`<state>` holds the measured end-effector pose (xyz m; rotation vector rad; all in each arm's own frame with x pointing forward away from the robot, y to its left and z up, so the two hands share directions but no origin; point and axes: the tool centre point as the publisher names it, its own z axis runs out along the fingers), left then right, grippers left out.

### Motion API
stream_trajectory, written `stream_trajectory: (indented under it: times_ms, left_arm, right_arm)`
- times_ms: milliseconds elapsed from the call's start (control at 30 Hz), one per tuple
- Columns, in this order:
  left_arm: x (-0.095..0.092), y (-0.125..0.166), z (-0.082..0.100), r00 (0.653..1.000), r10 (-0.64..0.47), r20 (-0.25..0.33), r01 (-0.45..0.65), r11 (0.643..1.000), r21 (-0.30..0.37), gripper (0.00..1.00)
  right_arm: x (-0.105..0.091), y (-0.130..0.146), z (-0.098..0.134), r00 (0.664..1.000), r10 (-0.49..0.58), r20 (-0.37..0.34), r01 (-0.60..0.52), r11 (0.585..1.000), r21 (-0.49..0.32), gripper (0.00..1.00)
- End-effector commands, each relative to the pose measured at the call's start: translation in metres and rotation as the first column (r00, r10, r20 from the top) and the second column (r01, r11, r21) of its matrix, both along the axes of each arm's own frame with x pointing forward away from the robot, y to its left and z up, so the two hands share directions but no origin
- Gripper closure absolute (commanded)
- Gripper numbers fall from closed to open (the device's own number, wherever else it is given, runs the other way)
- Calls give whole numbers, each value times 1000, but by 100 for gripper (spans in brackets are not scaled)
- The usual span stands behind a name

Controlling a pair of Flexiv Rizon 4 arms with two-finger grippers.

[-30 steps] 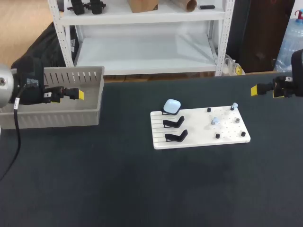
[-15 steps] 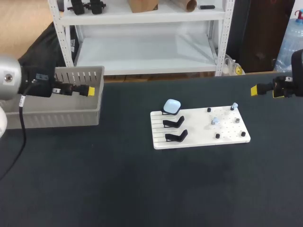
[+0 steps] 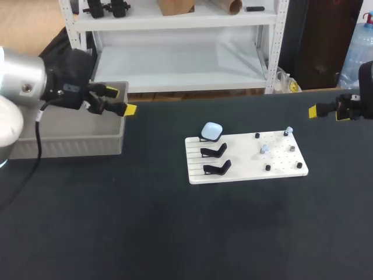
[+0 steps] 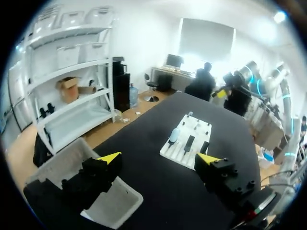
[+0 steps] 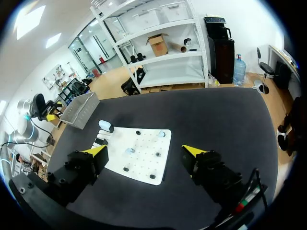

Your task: Pick up each earbud case from the left stands, insert the matching earbuds, close the lid, and place the case in the box.

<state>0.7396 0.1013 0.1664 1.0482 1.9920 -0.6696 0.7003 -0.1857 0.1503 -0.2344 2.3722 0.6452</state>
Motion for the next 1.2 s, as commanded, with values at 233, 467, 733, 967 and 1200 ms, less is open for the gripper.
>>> stream_trajectory:
  times_ms: [233, 467, 733, 967, 1200]
  left_arm:
    - [39, -41, -20, 949, -311, 45, 311, 950, 8, 0]
    - [48, -65, -37, 915, -400, 58, 399, 917, 23, 0]
    - [50, -87, -62, 884, -464, 53, 464, 886, 24, 0]
    - [52, -103, -85, 871, -490, 49, 489, 872, 29, 15]
    - [48, -121, -106, 862, -506, 44, 504, 863, 40, 27]
  right_arm:
    - [0, 0, 0, 1000, 1, 0, -1, 1000, 0, 0]
    - [0, 0, 0, 1000, 1, 0, -1, 1000, 0, 0]
    - [0, 0, 0, 1000, 1, 0, -1, 1000, 0, 0]
    - [0, 0, 0, 1000, 1, 0, -1, 1000, 0, 0]
    - [0, 0, 0, 1000, 1, 0, -1, 1000, 0, 0]
